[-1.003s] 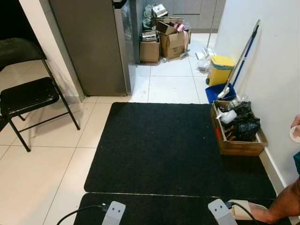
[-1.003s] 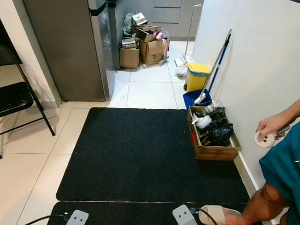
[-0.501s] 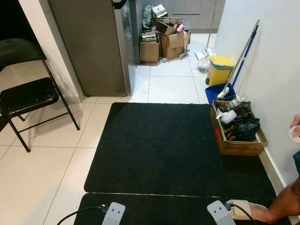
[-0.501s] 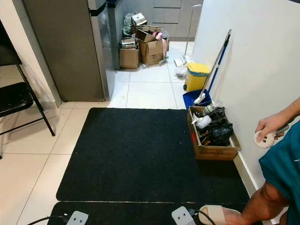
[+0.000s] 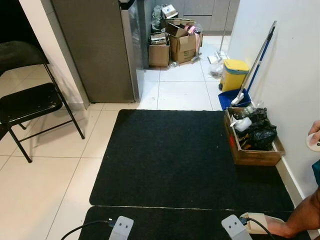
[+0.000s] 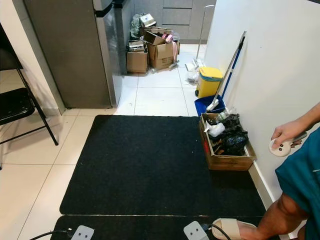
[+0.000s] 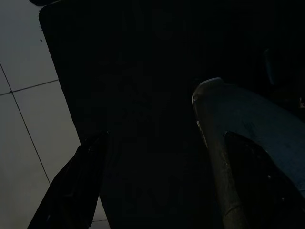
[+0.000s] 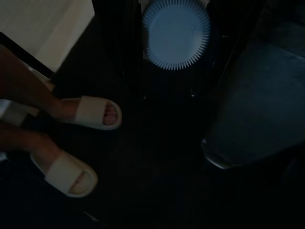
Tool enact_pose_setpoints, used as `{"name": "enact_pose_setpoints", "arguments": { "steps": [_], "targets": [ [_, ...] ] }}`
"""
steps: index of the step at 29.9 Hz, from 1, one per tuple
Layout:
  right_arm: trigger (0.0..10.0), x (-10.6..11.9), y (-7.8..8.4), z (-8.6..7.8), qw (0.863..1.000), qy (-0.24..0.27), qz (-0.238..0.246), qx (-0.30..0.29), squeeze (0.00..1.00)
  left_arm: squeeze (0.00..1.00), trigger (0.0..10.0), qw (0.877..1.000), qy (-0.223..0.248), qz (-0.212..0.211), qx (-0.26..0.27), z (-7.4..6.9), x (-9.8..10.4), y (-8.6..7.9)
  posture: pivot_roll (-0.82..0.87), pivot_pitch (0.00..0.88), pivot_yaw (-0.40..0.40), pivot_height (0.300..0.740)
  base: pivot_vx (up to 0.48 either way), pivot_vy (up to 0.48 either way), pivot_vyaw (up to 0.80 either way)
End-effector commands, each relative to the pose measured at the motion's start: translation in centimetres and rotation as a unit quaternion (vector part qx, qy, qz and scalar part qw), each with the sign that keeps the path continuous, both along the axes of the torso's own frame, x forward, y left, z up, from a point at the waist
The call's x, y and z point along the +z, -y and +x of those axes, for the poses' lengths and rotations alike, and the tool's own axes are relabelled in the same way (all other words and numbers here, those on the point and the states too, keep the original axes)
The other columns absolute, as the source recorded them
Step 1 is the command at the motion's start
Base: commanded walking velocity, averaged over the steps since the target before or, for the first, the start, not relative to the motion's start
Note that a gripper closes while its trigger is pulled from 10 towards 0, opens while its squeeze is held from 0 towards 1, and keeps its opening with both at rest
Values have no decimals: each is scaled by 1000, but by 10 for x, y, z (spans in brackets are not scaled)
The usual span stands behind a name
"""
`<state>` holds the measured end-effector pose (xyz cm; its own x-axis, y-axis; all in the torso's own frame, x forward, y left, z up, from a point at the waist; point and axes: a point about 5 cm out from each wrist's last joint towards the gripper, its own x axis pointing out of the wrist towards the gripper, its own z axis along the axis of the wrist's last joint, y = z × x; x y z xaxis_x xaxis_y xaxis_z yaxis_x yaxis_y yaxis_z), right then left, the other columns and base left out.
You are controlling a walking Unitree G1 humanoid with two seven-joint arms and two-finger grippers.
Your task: Restocking fridge
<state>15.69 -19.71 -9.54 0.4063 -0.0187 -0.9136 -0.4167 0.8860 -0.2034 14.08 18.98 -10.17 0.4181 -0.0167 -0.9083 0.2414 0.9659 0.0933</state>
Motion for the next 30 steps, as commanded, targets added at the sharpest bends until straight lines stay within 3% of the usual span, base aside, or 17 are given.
{"name": "enact_pose_setpoints", "arguments": {
  "steps": [1, 30],
  "targets": [
    [10000, -1, 4, -5, 1000, -8, -9, -1, 0, 0, 10000, 1000, -7, 0, -1, -5, -2, 1, -36, 0, -29, 740, 0, 0, 0],
    [10000, 0, 5, -1, 1000, -2, -3, -10, 0, 0, 10000, 1000, -6, -3, 3, -5, -2, 3, -34, 0, -30, 740, 0, 0, 0]
  ]
}}
